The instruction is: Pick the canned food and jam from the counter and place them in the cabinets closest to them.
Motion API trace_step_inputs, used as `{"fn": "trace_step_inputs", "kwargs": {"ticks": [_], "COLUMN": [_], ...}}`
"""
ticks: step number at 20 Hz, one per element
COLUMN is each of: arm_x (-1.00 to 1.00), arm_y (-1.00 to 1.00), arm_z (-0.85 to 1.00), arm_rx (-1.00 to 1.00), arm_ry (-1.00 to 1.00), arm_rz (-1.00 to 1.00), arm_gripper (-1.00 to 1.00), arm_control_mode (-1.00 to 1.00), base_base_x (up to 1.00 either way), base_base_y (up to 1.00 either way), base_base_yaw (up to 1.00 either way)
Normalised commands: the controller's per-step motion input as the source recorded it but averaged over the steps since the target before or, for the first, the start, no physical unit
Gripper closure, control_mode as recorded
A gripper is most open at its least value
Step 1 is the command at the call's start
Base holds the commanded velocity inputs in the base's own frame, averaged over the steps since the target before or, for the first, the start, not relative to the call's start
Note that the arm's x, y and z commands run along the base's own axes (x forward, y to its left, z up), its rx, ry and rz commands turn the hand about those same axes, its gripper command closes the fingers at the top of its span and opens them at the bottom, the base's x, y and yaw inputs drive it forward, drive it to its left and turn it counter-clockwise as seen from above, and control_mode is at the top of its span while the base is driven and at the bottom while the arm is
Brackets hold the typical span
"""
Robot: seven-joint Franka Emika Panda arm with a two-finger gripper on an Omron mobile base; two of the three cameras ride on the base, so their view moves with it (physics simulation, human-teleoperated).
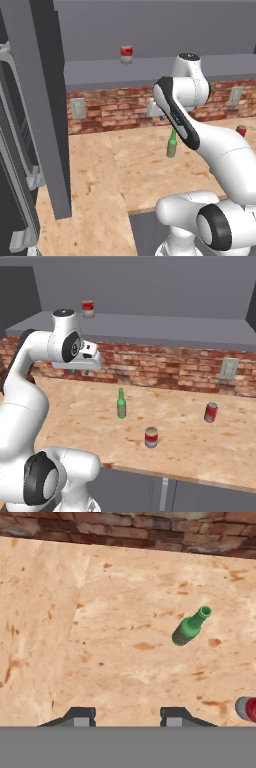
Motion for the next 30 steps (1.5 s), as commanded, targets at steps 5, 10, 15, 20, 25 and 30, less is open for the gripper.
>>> {"fn": "trace_step_inputs", "kwargs": {"ticks": [5, 10, 15, 20, 25, 30], "arm_x": [-0.01, -0.02, -0.05, -0.12, -0.10, -0.04], "arm_y": [-0.22, -0.40, -0.39, -0.51, -0.59, -0.57], "arm_z": [-0.06, -0.10, -0.09, -0.10, -0.08, -0.10], "arm_rx": [0.00, 0.00, 0.00, 0.00, 0.00, 0.00], "arm_ry": [0.00, 0.00, 0.00, 0.00, 0.00, 0.01], "arm_rz": [0.00, 0.02, 0.02, 0.01, 0.00, 0.00], "arm_gripper": [-1.00, -1.00, -1.00, -1.00, -1.00, -1.00], "arm_control_mode": [-1.00, -1.00, -1.00, -1.00, -1.00, -1.00], "base_base_x": [0.00, 0.00, 0.00, 0.00, 0.00, 0.00], "base_base_y": [0.00, 0.00, 0.00, 0.00, 0.00, 0.00], "base_base_yaw": [0.00, 0.00, 0.00, 0.00, 0.00, 0.00]}}
